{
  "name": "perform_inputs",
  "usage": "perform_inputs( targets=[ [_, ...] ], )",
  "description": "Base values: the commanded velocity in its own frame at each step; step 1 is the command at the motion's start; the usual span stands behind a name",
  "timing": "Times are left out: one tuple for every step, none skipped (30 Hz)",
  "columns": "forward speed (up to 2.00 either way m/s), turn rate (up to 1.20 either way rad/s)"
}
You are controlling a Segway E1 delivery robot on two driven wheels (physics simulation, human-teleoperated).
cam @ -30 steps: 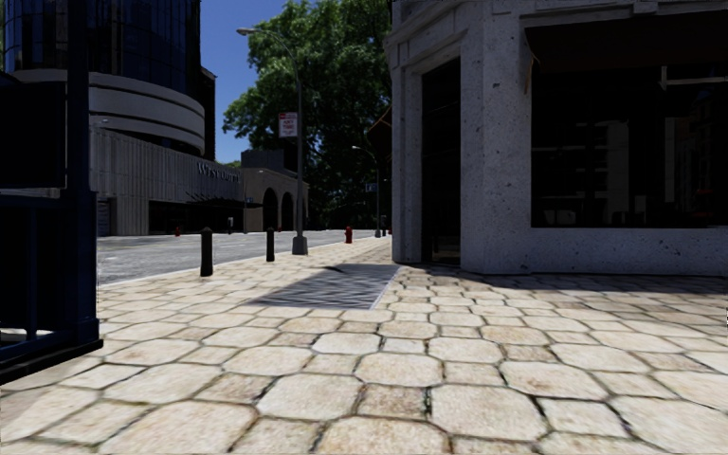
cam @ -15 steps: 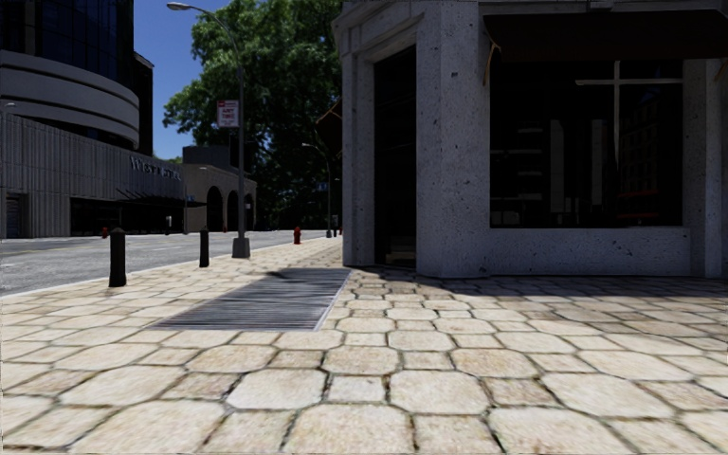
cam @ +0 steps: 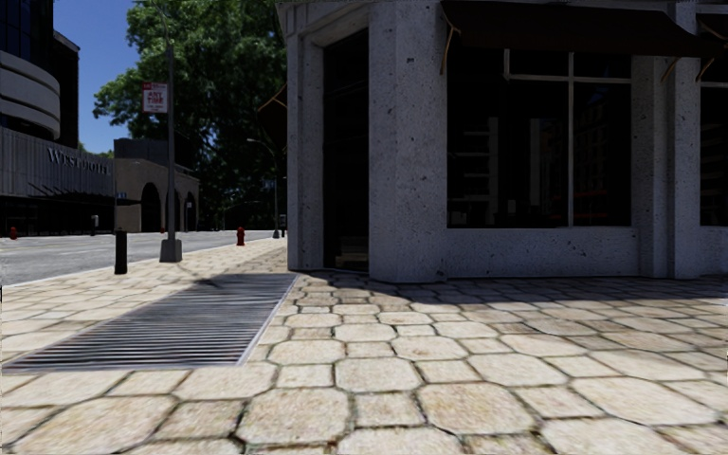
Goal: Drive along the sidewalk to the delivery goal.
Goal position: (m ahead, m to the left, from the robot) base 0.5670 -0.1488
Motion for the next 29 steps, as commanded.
perform_inputs(
  targets=[
    [0.00, 0.00],
    [0.00, 0.00],
    [0.00, 0.00],
    [0.00, 0.00],
    [0.00, 0.00],
    [0.00, 0.00],
    [0.00, 0.00],
    [0.00, 0.00],
    [0.00, 0.00],
    [0.00, 0.00],
    [0.00, 0.00],
    [0.00, 0.00],
    [0.00, 0.00],
    [0.00, 0.00],
    [0.00, 0.00],
    [0.00, 0.00],
    [0.00, 0.00],
    [0.00, 0.00],
    [0.00, 0.00],
    [0.00, 0.00],
    [0.00, 0.00],
    [0.00, 0.00],
    [0.00, 0.00],
    [0.00, 0.00],
    [0.00, 0.00],
    [0.00, 0.00],
    [0.00, 0.00],
    [0.00, 0.00],
    [0.00, 0.00]
  ],
)
